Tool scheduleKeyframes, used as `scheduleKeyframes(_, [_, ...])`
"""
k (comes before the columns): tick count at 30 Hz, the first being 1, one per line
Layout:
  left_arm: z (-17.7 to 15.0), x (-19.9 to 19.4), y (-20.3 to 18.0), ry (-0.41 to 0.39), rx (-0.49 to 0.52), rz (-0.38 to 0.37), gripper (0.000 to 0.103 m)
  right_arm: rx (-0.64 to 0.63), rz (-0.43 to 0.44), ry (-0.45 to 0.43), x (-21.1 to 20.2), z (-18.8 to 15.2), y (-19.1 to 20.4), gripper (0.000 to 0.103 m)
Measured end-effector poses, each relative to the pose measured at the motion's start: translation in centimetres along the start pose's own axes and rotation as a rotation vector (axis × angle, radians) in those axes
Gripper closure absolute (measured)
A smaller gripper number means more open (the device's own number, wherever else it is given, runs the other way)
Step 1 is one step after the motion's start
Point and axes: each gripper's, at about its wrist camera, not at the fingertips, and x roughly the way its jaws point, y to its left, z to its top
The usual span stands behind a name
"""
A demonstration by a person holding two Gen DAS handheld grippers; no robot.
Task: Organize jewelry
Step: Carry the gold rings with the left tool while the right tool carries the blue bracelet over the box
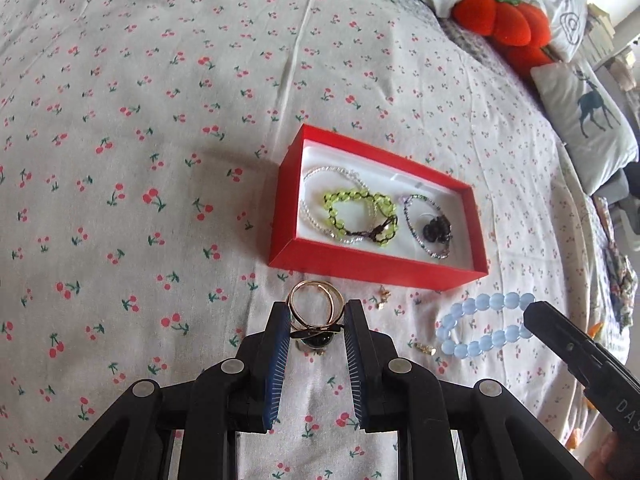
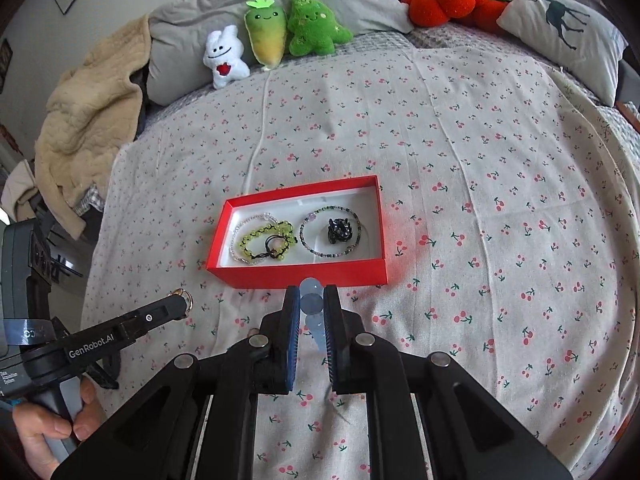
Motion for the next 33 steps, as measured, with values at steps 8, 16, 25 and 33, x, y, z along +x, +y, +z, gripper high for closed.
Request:
scheduleKeyframes(8, [2.2, 0.7, -2.6, -0.070, 0.120, 0.018, 0.081, 0.013, 0.026, -0.061, -0.3, 1.8, 0.7, 0.091])
scheduleKeyframes(16, [2.8, 3.8, -1.8, -0.101, 0.062, -0.028, 0.081, 0.027, 0.063, -0.122, -0.4, 4.0, 0.7, 0.091])
scheduleKeyframes(25, [2.9, 6.1, -3.2, -0.104, 0.095, -0.047, 0.081, 0.054, 0.058, -0.156, 0.3, 5.9, -0.1, 0.091])
scheduleKeyframes(33, [2.9, 6.8, -2.7, -0.100, 0.051, -0.120, 0.081, 0.077, 0.072, -0.156, 0.9, 6.6, -0.5, 0.091])
